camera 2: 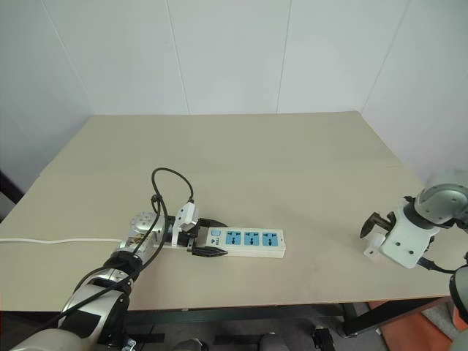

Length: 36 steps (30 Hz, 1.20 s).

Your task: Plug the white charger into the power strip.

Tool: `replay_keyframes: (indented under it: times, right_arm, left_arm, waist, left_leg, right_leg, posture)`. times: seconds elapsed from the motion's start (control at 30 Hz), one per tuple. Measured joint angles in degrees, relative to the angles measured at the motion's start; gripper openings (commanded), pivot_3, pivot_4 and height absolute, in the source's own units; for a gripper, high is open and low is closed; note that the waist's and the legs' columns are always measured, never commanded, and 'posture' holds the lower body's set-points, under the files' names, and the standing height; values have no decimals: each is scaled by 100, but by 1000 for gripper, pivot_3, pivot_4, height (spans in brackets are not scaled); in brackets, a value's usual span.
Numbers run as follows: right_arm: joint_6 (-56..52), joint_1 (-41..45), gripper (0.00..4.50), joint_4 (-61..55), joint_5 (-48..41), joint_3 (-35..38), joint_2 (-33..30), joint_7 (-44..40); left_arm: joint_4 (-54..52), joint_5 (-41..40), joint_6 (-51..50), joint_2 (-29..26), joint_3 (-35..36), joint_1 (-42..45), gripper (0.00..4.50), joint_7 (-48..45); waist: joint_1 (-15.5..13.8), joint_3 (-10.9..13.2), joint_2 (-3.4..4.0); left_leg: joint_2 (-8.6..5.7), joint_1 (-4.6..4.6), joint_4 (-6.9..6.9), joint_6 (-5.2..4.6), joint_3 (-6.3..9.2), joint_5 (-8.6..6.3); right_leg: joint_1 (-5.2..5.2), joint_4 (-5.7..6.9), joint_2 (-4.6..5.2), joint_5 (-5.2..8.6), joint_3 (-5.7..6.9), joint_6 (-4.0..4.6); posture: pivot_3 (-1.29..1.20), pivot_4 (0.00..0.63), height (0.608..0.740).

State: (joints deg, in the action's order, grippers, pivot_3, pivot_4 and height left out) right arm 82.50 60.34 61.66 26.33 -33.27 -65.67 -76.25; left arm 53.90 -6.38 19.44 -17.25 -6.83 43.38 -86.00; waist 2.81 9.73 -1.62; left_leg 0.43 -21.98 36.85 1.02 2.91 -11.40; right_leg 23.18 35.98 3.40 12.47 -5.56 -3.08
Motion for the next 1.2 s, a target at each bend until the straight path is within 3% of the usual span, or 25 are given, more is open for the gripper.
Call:
replay_keyframes:
  times: [0.8,1.2]
  right_arm:
    - [-249,359,4500,370,2120,-611,461,2105]
    - [-335,477,4500,548,2713,-897,586,2811]
  left_arm:
    - [-193,-38,-88,-109,-10,-111,3300,73]
    - [-356,-45,-101,-154,-20,-198,3300,113]
  waist:
    - [98,0,0]
    - [123,0,1]
  left_leg:
    - [-2,7,0,0,3,0]
    - [-2,9,0,0,3,0]
  right_leg:
    - [-4,6,1,0,0,0]
    - [-4,7,1,1,-1,1]
  posture:
    - [0,150,740]
    - [0,150,740]
